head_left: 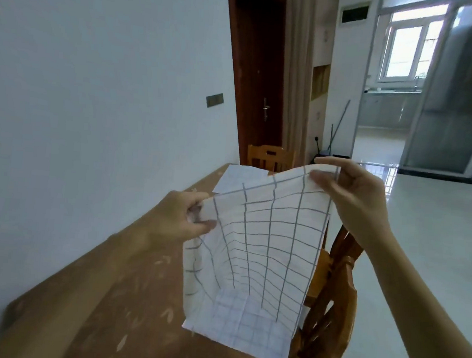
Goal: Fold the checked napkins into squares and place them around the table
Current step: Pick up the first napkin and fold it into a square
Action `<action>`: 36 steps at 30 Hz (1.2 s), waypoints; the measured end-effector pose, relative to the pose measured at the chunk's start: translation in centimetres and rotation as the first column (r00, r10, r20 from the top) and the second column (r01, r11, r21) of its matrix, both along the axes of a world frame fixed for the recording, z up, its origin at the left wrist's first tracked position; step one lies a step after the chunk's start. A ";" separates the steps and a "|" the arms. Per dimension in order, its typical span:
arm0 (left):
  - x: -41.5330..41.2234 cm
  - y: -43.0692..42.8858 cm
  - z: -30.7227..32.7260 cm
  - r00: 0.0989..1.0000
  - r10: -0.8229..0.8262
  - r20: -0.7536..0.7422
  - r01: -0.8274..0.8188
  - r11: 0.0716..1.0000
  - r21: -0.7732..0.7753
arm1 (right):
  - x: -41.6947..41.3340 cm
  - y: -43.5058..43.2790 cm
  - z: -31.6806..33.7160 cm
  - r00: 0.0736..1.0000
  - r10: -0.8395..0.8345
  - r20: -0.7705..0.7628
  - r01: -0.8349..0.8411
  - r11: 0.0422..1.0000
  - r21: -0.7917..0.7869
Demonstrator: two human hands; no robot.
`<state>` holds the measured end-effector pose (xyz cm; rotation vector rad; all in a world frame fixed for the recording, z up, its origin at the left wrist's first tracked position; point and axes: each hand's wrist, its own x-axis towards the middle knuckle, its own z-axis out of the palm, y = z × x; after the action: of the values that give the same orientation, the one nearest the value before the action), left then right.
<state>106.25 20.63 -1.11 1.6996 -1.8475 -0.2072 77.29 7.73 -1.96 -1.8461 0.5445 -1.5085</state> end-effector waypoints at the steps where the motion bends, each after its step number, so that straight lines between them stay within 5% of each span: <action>1: -0.4 0.1 1.0 0.998 0.012 -0.069 -0.015 0.999 -0.050 | 0.0 -0.2 0.7 0.999 0.023 0.043 -0.024 1.000 0.012; 4: -0.9 -0.4 4.4 0.987 0.016 -0.161 -0.040 0.989 -0.145 | 0.3 -0.7 1.8 0.995 0.089 0.041 -0.090 0.996 0.027; 12: 0.7 -1.4 11.7 0.967 0.066 -0.245 -0.111 0.978 -0.174 | 4.6 -1.2 -2.2 0.897 0.277 -0.344 -0.230 0.958 0.171; 21: 4.3 1.0 15.0 0.945 0.298 -0.137 -0.317 0.937 -0.146 | 8.8 1.6 1.1 0.899 0.437 -0.040 -0.397 0.849 0.347; 28: 6.4 1.9 13.2 0.909 0.415 -0.042 -0.416 0.895 -0.158 | 10.5 1.7 3.2 0.899 0.371 0.235 -0.437 0.805 0.402; 33: 7.1 1.0 9.1 0.813 0.473 -0.339 -0.515 0.857 -0.040 | 10.0 0.8 3.9 0.867 0.320 0.382 -0.475 0.762 0.440; 36: 5.9 0.1 4.6 0.670 0.527 -0.523 -0.478 0.845 0.238 | 9.3 0.8 4.2 0.867 0.269 0.419 -0.461 0.752 0.472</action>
<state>112.13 20.76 3.49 1.8692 -0.8913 -0.5048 86.62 8.54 2.20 -1.1278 0.3720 -1.1777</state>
